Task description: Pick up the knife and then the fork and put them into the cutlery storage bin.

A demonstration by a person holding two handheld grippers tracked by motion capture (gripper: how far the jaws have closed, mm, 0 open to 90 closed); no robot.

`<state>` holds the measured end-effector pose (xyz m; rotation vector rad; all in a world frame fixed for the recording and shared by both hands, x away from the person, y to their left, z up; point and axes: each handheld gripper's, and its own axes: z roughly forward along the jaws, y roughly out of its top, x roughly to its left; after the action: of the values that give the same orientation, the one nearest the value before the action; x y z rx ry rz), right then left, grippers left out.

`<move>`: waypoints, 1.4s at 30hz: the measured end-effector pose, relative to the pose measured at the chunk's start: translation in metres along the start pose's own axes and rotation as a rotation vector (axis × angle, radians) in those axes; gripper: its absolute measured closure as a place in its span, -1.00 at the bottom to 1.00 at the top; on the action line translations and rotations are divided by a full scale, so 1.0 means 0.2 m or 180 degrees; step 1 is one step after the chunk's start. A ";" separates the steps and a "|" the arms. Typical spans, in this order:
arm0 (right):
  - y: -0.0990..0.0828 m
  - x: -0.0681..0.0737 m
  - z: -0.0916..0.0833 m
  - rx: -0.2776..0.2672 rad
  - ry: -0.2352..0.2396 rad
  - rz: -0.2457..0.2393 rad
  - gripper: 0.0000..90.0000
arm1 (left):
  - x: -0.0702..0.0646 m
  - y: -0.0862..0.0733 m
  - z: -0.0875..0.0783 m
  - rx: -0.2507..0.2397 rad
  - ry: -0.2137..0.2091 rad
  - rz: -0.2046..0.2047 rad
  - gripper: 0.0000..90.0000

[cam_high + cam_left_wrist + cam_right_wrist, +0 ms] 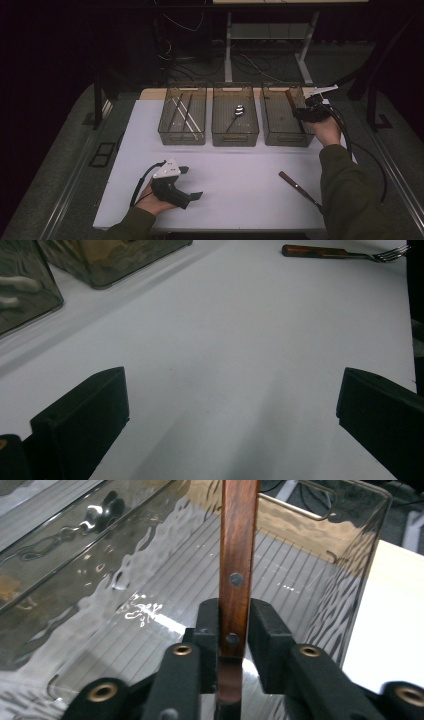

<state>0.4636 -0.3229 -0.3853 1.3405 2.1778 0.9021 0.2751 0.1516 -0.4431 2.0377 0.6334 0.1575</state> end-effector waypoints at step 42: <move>-0.33 0.23 -0.46 -0.0402 0.0762 -0.0081 -0.26 | 0.00 0.00 -0.01 0.0007 0.0007 0.0031 -1.00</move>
<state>0.3426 -0.3315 -0.3690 1.1948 2.2627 1.2234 0.2753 0.1533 -0.4424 2.0434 0.6254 0.1647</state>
